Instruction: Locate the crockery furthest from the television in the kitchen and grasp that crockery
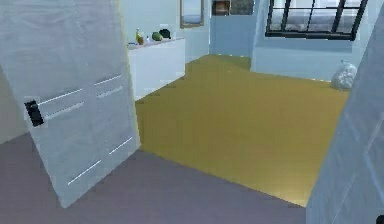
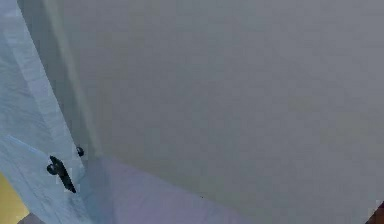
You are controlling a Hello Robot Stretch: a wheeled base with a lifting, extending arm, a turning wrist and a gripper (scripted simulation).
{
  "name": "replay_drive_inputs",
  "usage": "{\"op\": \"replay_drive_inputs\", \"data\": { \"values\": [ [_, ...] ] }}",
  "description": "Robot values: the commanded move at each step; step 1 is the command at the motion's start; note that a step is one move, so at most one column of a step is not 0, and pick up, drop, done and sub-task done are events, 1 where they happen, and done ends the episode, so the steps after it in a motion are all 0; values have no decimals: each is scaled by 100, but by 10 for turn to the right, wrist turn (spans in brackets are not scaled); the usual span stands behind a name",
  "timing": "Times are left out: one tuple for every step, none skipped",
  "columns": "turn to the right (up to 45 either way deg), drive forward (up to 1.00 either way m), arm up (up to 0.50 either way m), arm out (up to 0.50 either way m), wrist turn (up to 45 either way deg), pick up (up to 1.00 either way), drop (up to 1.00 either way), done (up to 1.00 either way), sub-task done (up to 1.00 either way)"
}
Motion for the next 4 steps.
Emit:
{"op": "replay_drive_inputs", "data": {
  "values": [
    [-210,0,0,0,0,0,0,0,0],
    [0,35,0,0,0,0,0,0,0],
    [420,0,0,0,0,0,0,0,0],
    [0,40,0,0,0,0,0,0,0]
  ]
}}
